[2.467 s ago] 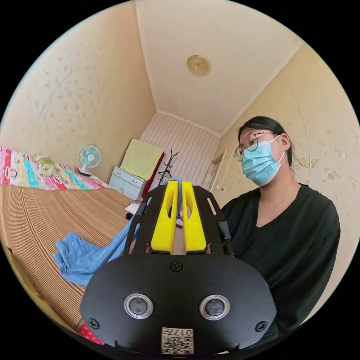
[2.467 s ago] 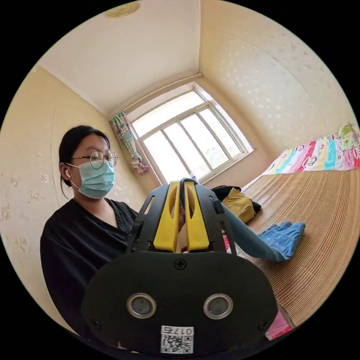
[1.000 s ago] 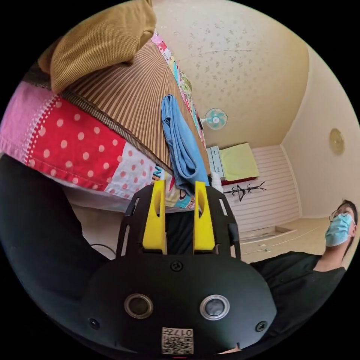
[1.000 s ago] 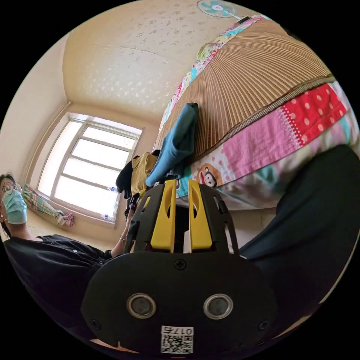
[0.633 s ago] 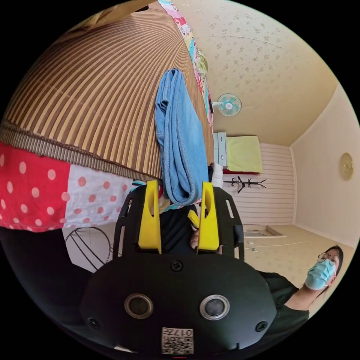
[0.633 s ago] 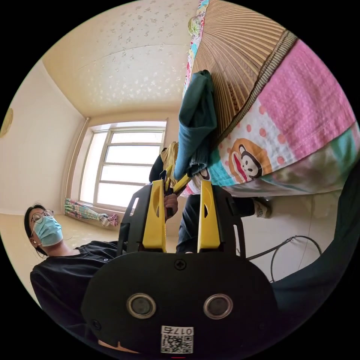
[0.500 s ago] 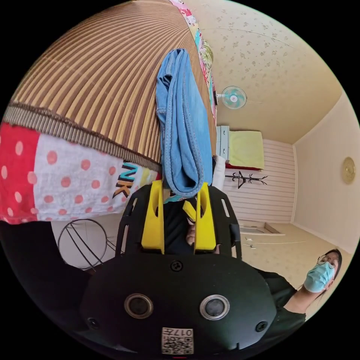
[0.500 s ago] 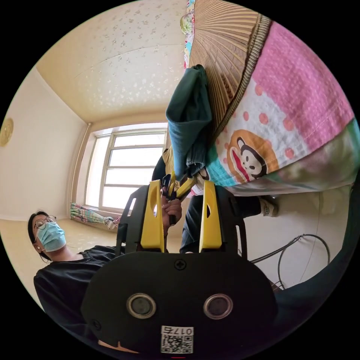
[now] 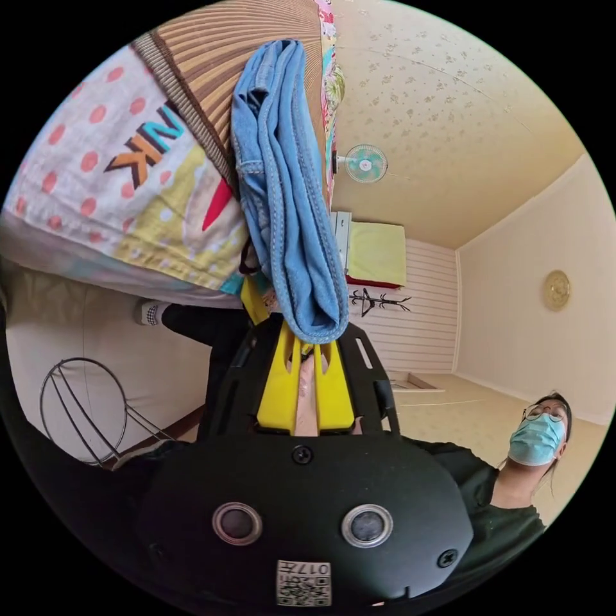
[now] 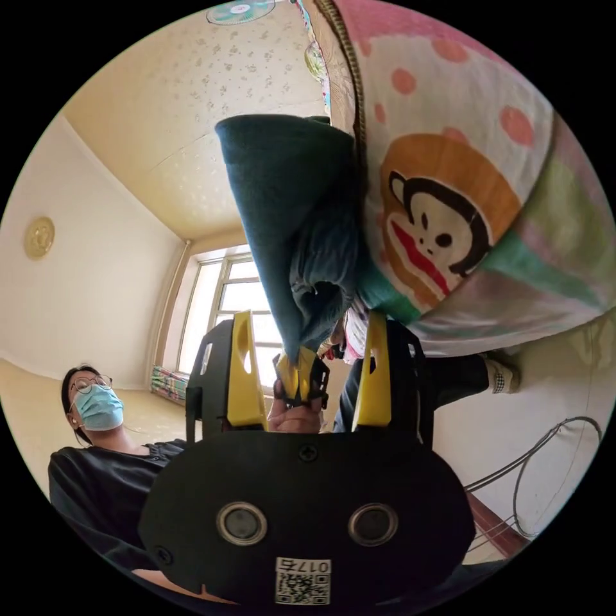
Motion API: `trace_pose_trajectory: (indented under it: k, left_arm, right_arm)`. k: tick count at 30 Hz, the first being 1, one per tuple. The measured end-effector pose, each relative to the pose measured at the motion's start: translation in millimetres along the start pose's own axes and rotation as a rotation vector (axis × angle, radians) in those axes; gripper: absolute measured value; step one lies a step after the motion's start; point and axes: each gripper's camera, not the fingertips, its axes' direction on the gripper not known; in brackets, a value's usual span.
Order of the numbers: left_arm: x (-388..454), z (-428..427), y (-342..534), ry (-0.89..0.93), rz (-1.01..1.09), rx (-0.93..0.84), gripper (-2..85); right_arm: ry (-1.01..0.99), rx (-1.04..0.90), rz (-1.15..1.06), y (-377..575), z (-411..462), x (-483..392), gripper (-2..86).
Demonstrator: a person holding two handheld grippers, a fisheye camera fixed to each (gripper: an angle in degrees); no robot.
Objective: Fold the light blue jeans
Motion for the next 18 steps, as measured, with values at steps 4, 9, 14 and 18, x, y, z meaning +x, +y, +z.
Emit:
trace_pose_trajectory:
  k: [4,9,14,18]
  left_arm:
    - [14,11,24,-0.068,0.035,-0.109,0.5]
    - [22,-16,41,-0.031,0.023,-0.095,5.9]
    - [16,-46,52,0.074,-0.042,-0.046,9.1]
    - [11,-56,52,0.052,-0.067,-0.031,9.8]
  right_arm:
    - [0.000,0.013,-0.023,-4,4,-5,16.1]
    - [0.134,-0.003,-0.128,-8,2,-44,7.0]
    - [0.156,-0.046,-0.371,-44,-11,-125,5.4]
    - [0.222,-0.144,-0.587,-103,-34,-216,4.9]
